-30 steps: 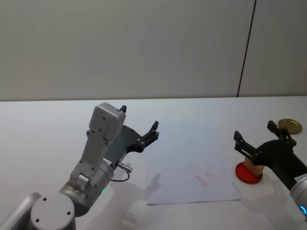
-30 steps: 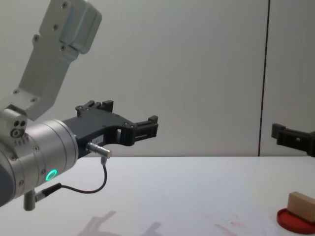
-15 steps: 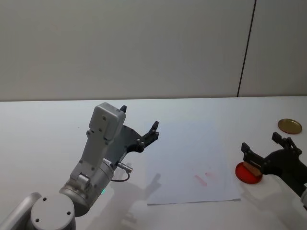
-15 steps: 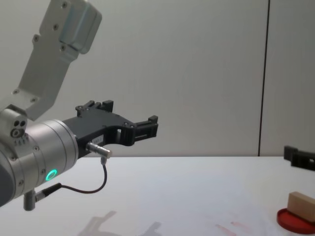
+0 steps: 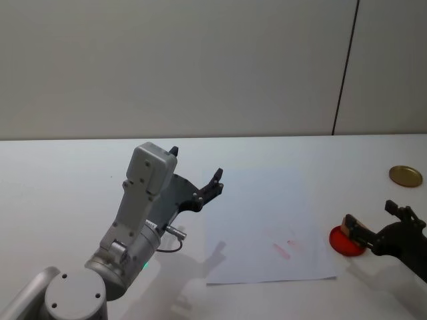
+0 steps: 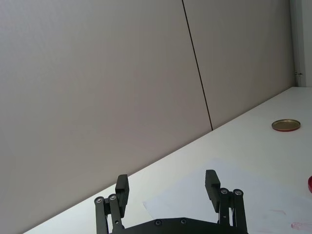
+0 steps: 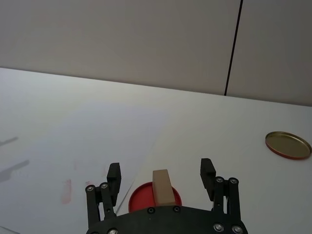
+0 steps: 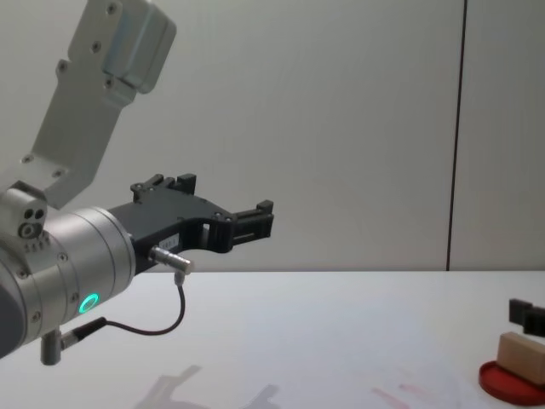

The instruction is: Use the one hand to pick up the stamp and affix it onto the A4 paper.

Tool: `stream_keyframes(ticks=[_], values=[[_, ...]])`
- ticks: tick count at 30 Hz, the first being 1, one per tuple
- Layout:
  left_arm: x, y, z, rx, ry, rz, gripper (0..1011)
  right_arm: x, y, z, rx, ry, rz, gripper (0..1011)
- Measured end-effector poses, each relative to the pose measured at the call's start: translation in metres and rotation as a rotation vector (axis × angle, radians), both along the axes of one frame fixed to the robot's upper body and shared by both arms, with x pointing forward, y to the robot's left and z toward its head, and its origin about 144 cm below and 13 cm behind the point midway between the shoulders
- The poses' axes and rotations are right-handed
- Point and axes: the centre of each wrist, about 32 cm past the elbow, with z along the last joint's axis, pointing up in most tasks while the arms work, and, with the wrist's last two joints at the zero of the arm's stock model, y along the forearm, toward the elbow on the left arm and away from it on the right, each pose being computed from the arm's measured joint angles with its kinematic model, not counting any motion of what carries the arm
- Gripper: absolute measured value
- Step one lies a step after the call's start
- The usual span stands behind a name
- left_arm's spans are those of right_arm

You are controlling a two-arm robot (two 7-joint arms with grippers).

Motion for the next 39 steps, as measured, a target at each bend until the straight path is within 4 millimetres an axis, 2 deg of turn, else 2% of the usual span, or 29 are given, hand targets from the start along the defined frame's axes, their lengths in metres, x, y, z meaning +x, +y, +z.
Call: stream_keyframes(ticks=[15,17,21,22,26,29,30,31,34,37,39], values=[[0.0,0.0,0.0,0.0,0.0,0.0,993,0.01,-0.005,-0.015,-0.02,0.054,0.02,994],[0.0,0.0,0.0,0.0,0.0,0.0,993,0.012,-0.005,-0.018,-0.025,0.062,0.026,927],[0.0,0.0,0.0,0.0,0.0,0.0,993,0.014,-0.004,-0.02,-0.029,0.07,0.032,855],[0.0,0.0,0.0,0.0,0.0,0.0,993,0.015,-0.004,-0.021,-0.03,0.072,0.033,796],[0.0,0.0,0.0,0.0,0.0,0.0,993,0.016,-0.003,-0.023,-0.033,0.077,0.037,706],[0.0,0.0,0.0,0.0,0.0,0.0,993,0.016,-0.003,-0.025,-0.035,0.078,0.037,589],[0.0,0.0,0.0,0.0,0.0,0.0,993,0.016,-0.002,-0.025,-0.035,0.079,0.038,589],[0.0,0.0,0.0,0.0,0.0,0.0,993,0.016,-0.002,-0.026,-0.035,0.077,0.038,534],[0.0,0.0,0.0,0.0,0.0,0.0,993,0.016,-0.002,-0.027,-0.036,0.075,0.037,461],[0.0,0.0,0.0,0.0,0.0,0.0,993,0.016,-0.001,-0.028,-0.037,0.07,0.034,331],[0.0,0.0,0.0,0.0,0.0,0.0,993,0.016,-0.001,-0.029,-0.037,0.067,0.032,284]])
